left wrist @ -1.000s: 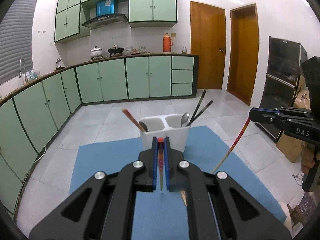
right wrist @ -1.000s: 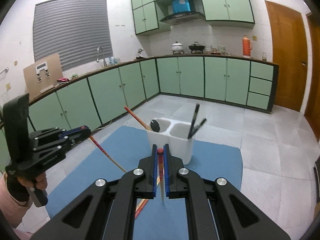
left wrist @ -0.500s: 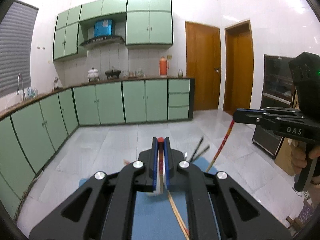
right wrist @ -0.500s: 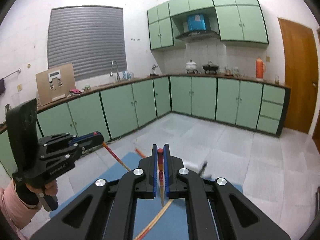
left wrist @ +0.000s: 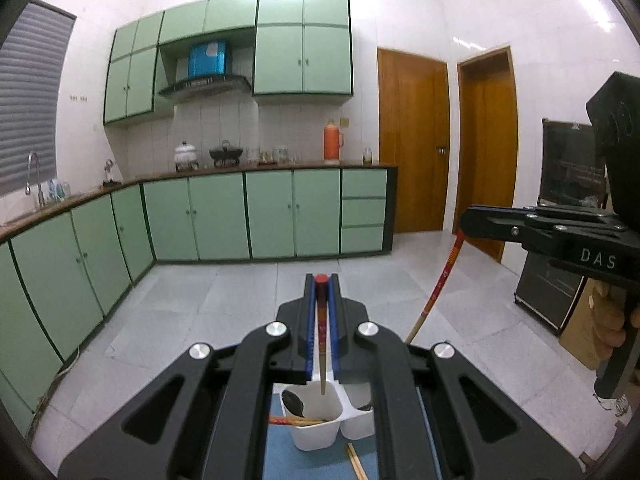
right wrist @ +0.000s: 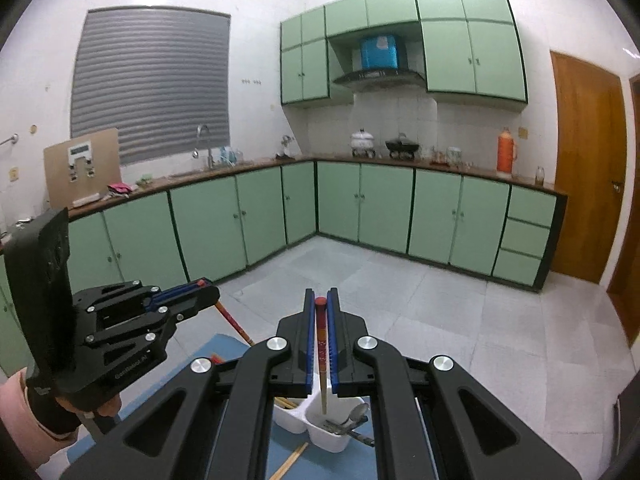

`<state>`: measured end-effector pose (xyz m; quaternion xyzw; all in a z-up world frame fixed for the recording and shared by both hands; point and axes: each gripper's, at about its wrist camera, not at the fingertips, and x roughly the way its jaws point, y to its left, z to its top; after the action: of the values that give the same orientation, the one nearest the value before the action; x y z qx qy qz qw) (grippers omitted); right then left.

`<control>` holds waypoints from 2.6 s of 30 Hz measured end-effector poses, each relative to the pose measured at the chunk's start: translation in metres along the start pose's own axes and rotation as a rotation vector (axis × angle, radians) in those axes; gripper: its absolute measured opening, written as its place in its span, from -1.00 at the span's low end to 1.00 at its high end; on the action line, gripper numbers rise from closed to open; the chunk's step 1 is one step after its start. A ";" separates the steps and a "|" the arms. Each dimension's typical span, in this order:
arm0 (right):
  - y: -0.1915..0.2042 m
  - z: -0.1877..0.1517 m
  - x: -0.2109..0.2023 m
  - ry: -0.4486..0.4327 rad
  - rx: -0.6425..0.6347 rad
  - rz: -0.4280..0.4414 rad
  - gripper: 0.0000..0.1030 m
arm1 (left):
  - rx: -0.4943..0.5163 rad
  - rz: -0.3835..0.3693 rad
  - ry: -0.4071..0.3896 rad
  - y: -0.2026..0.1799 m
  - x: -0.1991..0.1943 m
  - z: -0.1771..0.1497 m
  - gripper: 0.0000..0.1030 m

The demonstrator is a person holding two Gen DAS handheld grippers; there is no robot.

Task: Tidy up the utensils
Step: 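Lift both chopsticks, insert them upright into the white holder, and open both tools, then pull both open tools back from the holder toward the remaining wooden chopsticks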

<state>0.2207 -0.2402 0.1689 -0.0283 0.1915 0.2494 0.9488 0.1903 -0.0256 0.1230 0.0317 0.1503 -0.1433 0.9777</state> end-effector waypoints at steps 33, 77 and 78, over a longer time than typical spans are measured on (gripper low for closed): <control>0.006 -0.175 -0.066 0.063 0.211 -0.170 0.89 | -0.089 0.096 0.239 0.035 -0.058 -0.152 0.80; 0.105 -0.329 0.009 0.460 0.200 -0.150 -0.30 | -0.182 0.249 0.531 0.078 -0.061 -0.277 0.80; 0.100 -0.329 0.007 0.459 0.206 -0.171 -0.30 | -0.181 0.247 0.529 0.077 -0.061 -0.276 0.80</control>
<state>0.0635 -0.1989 -0.1343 -0.0036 0.4231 0.1344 0.8961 0.0787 0.0935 -0.1201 -0.0014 0.4071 0.0040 0.9134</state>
